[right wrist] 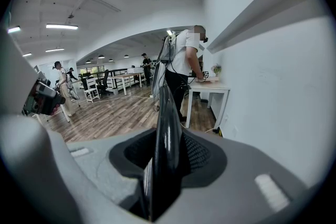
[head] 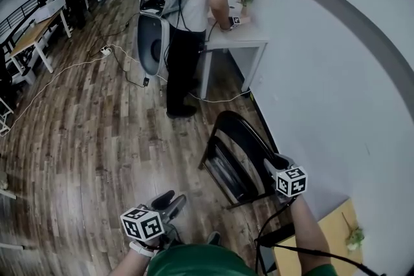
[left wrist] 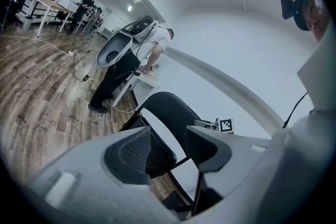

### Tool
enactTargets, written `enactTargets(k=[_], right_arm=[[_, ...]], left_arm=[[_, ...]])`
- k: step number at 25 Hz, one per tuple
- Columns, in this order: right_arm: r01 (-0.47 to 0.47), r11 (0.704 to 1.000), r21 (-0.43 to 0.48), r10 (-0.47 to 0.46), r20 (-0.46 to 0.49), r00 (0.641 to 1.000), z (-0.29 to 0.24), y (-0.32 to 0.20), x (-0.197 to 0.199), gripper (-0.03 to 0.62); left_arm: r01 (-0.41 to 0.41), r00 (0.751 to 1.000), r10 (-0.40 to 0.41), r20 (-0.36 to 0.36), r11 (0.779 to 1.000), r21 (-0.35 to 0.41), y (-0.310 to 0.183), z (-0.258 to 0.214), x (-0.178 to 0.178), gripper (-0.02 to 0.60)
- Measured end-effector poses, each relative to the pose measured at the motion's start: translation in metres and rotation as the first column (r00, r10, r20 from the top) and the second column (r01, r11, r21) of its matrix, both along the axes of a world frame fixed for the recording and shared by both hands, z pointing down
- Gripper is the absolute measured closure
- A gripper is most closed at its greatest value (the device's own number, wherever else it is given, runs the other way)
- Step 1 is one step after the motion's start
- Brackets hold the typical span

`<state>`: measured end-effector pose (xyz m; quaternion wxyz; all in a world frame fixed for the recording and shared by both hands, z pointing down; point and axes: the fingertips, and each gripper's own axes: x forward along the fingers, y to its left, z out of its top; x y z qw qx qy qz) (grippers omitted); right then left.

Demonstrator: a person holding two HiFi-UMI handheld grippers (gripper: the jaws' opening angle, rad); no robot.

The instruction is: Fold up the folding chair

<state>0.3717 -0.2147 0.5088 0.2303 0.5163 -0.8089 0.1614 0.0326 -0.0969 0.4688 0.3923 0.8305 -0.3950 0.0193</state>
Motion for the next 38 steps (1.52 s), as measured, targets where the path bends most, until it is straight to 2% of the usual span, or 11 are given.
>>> enactTargets(k=[11, 17, 30, 38], right_arm=[[0.003, 1.0, 0.002, -0.003, 0.0, 1.0, 0.0, 0.002, 0.002, 0.451], [0.004, 1.0, -0.001, -0.004, 0.002, 1.0, 0.0, 0.001, 0.003, 0.451], [-0.002, 1.0, 0.003, 0.002, -0.006, 1.0, -0.001, 0.001, 0.003, 0.451], [0.0, 1.0, 0.004, 0.0, -0.001, 1.0, 0.003, -0.001, 0.008, 0.451]], left_arm=[[0.0, 1.0, 0.0, 0.002, 1.0, -0.001, 0.006, 0.001, 0.003, 0.365], [0.016, 1.0, -0.017, -0.025, 1.0, -0.022, 0.008, 0.001, -0.001, 0.367], [0.038, 0.999, -0.04, -0.036, 0.999, -0.039, 0.01, 0.005, -0.011, 0.368], [0.038, 0.999, -0.039, -0.027, 0.998, -0.044, 0.007, 0.012, -0.003, 0.37]])
